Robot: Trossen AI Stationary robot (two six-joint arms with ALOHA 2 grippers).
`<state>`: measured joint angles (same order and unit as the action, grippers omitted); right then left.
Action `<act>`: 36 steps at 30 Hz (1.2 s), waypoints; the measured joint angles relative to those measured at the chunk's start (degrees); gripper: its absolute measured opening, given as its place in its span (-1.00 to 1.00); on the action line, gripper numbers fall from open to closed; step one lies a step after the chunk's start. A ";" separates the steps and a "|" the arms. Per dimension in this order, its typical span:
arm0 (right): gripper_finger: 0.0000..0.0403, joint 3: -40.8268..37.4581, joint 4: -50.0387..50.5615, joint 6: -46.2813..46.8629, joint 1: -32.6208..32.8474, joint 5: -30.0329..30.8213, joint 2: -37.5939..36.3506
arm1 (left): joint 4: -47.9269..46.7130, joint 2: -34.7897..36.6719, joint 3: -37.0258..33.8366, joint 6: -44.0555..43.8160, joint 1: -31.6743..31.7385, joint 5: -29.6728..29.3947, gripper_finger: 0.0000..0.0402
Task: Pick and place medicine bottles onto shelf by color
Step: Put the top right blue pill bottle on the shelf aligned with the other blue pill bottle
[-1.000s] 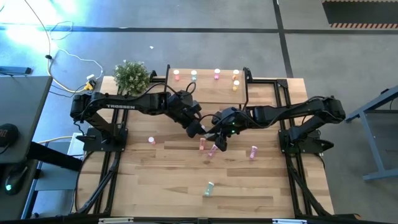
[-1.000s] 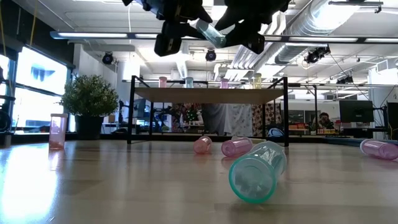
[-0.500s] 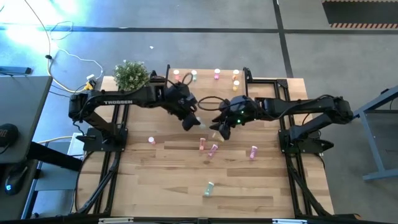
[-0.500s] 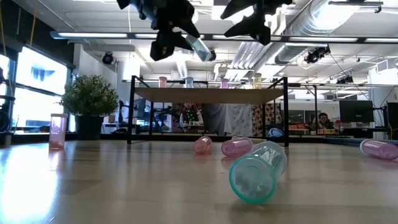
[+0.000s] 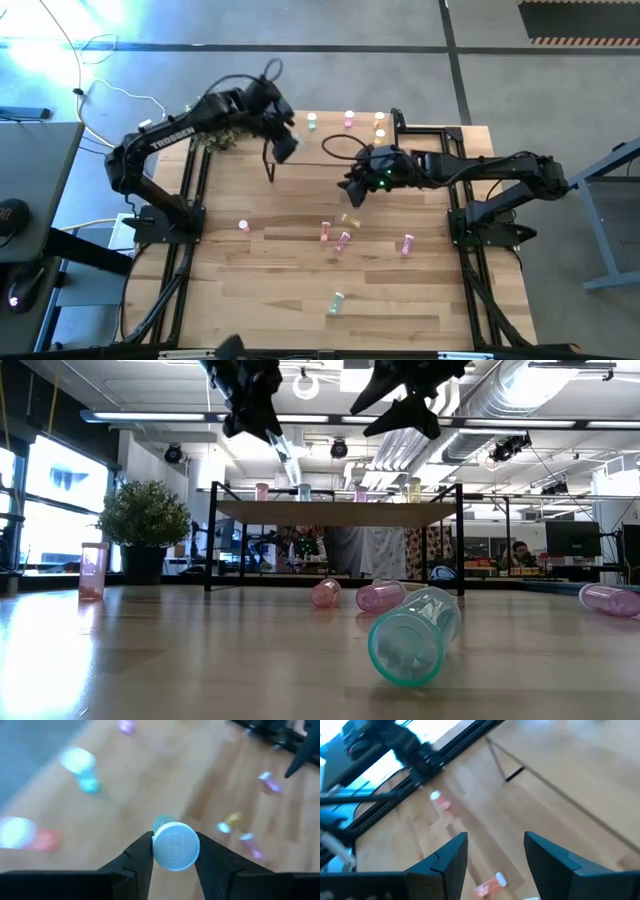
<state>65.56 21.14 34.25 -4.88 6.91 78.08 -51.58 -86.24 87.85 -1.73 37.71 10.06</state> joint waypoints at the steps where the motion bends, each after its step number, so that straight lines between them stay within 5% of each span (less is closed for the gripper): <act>1: -0.08 0.00 0.01 0.38 -0.04 0.72 0.00 | -0.64 0.00 0.83 1.30 0.77 -0.87 -0.40; 24: -0.08 0.00 0.84 -0.18 -1.18 3.03 0.02 | -2.50 -6.31 4.80 5.24 -4.31 -10.75 -0.40; 36: -0.08 0.00 5.60 -1.69 -3.81 3.07 0.02 | -18.90 -16.62 23.43 7.96 -3.60 -12.33 -0.41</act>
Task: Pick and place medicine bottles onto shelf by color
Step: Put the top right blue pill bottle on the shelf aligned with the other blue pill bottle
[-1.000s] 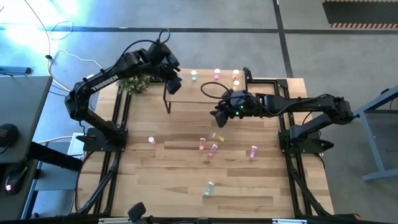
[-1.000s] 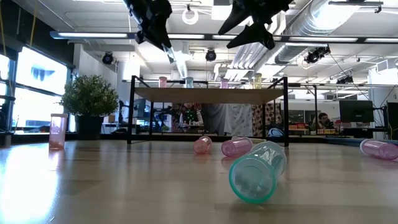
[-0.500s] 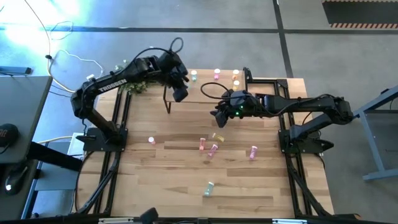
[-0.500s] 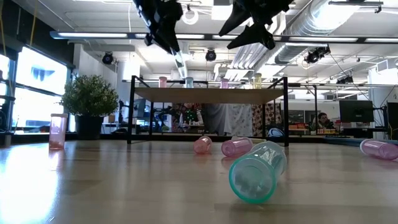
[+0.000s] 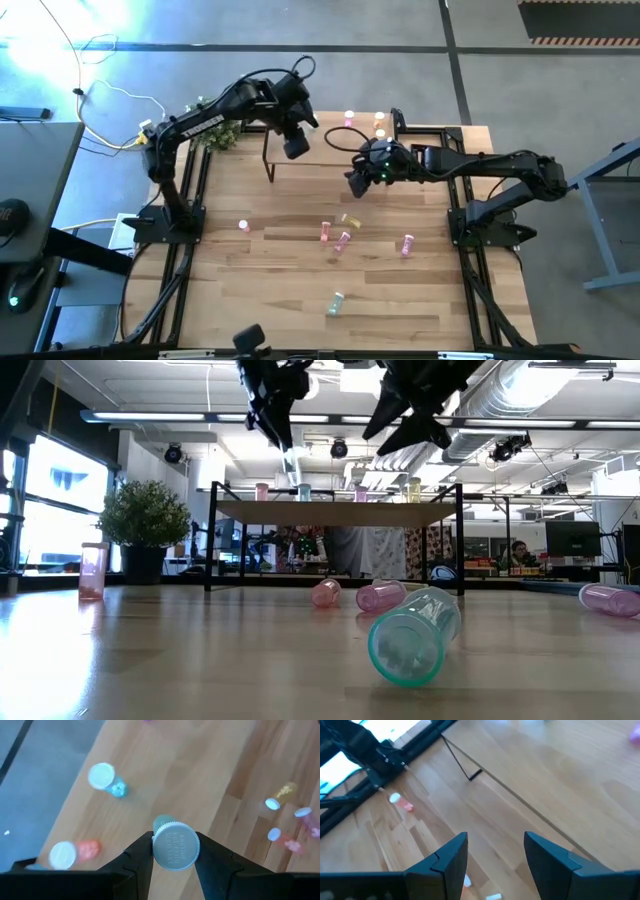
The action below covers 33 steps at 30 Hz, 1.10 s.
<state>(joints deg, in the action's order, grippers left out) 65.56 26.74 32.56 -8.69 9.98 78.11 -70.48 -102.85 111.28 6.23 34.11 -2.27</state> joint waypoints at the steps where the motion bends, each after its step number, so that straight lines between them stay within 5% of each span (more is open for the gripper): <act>1: -0.08 0.00 0.57 0.00 0.00 0.00 0.00 | -0.01 -0.39 0.00 0.21 -0.10 0.43 -0.41; 33: -0.08 -0.02 2.61 0.62 0.03 0.76 0.03 | 3.40 -7.21 -0.04 1.04 0.37 1.25 -0.41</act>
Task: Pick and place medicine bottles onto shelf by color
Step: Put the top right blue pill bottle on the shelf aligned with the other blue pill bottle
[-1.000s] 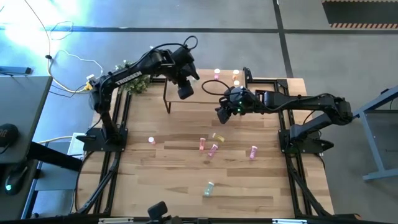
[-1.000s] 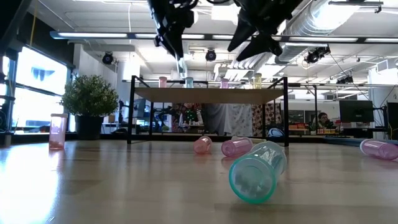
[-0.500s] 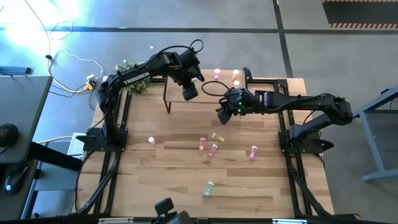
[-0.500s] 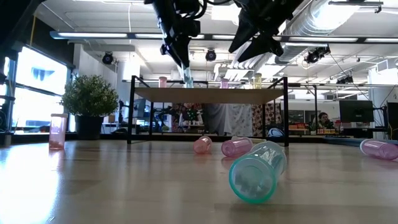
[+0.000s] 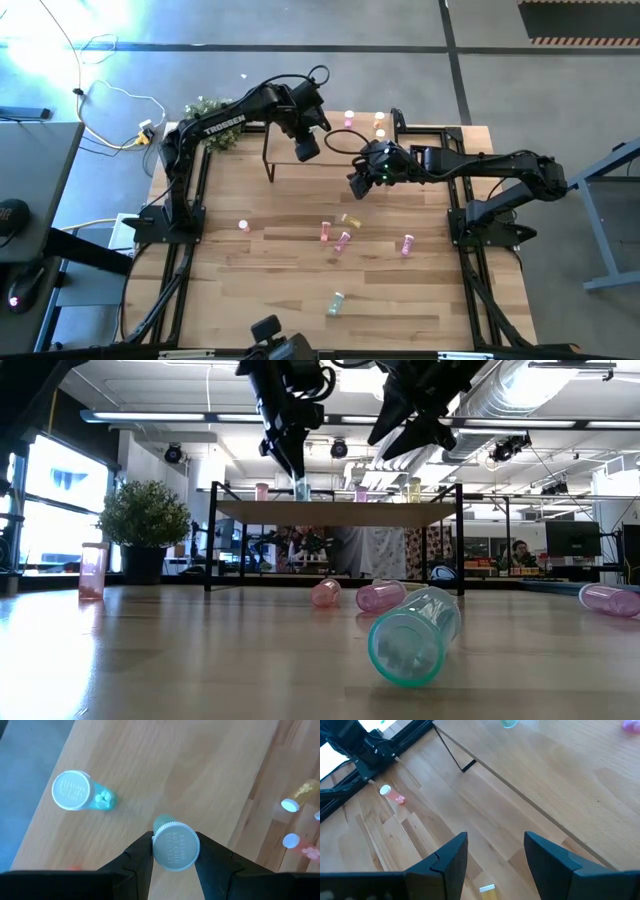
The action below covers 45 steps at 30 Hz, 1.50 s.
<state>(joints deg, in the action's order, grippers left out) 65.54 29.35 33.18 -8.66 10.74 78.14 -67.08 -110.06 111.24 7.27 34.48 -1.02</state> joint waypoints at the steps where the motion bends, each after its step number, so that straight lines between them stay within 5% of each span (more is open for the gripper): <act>1: -0.08 0.00 -0.01 -0.01 0.00 0.00 0.01 | 0.12 0.00 0.00 0.00 0.00 0.12 -0.41; 45: -0.08 -0.02 -0.01 2.88 0.01 0.04 0.01 | 0.04 -1.44 0.02 0.45 0.02 0.16 -0.39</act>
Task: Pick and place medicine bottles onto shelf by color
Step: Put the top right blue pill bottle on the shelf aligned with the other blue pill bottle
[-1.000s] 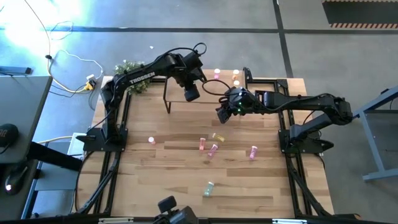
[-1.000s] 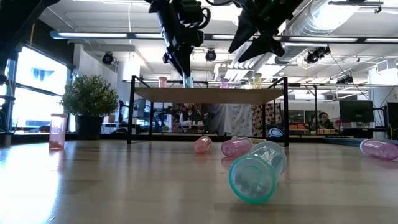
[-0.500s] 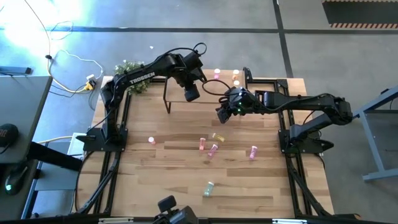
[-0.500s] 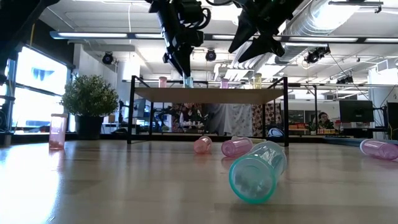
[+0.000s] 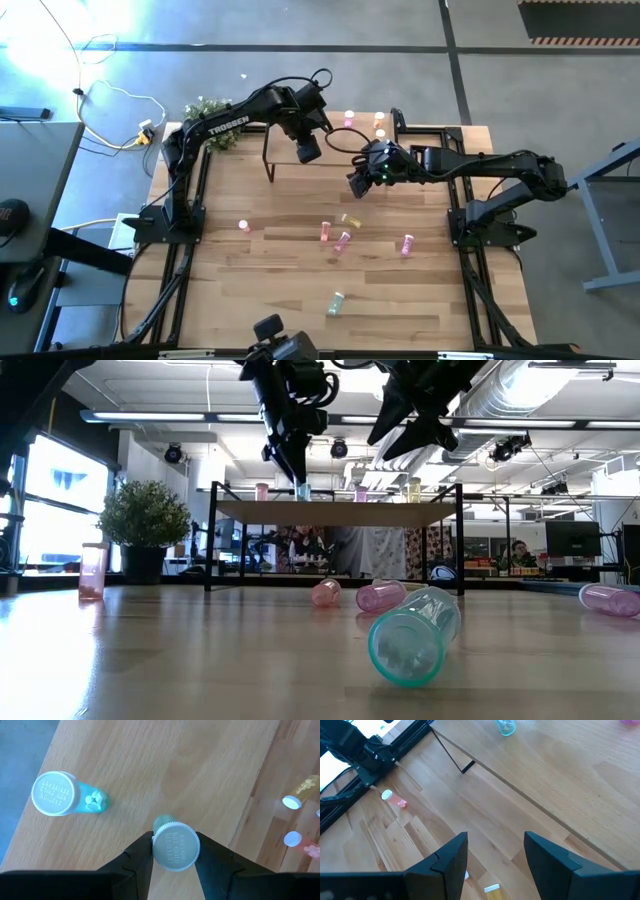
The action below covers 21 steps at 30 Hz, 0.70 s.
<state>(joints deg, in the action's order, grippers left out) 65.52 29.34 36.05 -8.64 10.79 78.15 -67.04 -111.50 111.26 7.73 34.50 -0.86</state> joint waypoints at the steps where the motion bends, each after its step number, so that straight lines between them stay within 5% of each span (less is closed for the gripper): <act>1: -0.08 0.00 0.00 0.00 0.00 0.00 0.00 | 0.01 0.00 0.00 0.00 0.00 0.00 -0.38; 21: -0.08 0.00 0.00 0.04 0.00 -0.58 0.00 | 0.08 0.02 0.00 0.00 0.02 -1.75 -0.30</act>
<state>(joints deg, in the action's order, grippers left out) 65.52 29.34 36.10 -8.64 10.20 78.15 -66.95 -111.48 111.26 7.73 34.52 -2.61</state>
